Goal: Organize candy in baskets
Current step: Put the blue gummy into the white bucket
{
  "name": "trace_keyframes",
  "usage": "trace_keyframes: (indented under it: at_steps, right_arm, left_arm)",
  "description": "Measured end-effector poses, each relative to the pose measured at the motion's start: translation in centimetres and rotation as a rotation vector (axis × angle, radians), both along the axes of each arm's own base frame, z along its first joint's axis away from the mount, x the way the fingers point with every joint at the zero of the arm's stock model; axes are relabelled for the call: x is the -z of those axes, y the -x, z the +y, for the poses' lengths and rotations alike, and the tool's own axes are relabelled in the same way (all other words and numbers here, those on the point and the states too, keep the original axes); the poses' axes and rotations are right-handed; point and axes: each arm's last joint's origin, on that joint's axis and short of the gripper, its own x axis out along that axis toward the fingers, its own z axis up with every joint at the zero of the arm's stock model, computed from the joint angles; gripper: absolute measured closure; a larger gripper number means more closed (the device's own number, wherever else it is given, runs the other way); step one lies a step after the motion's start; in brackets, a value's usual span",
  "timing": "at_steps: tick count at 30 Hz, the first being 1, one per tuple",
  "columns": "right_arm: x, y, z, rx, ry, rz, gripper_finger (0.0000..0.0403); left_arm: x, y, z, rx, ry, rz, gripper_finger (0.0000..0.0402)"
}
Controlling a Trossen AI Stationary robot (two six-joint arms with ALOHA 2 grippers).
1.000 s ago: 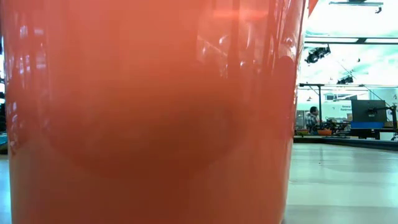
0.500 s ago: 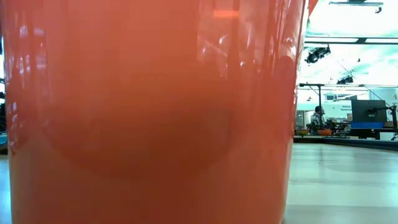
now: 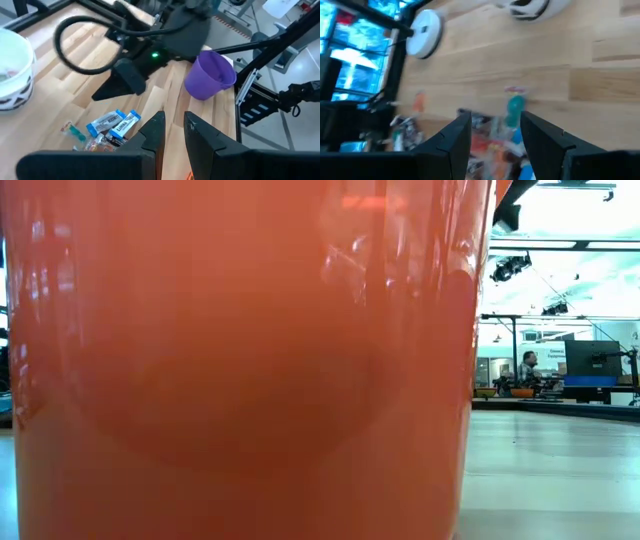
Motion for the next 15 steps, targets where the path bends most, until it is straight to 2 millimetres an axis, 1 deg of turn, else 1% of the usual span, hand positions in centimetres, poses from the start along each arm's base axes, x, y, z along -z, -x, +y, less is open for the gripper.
trace_keyframes:
  at_steps: [4, 8, 12, 15]
  right_arm:
    - [-0.9, -0.6, -1.5, -0.024, 0.005, 0.007, 0.0238]
    - [-1.7, -1.3, -3.2, -0.041, -0.017, 0.097, 0.0238]
    - [-2.1, -3.1, -4.1, -0.111, -0.035, 0.182, 0.0238]
    - [-2.4, -4.9, -4.3, -0.142, -0.04, 0.185, 0.0238]
  left_arm:
    - [-0.6, 0.7, 0.2, 0.016, -0.027, -0.021, 0.0346]
    - [-1.5, 1.7, 0.7, 0.015, -0.042, -0.061, 0.0346]
    - [-2.2, 2.7, 1.3, 0.002, -0.054, -0.088, 0.0346]
    - [-2.4, 3.2, 1.6, -0.03, -0.072, -0.089, 0.0346]
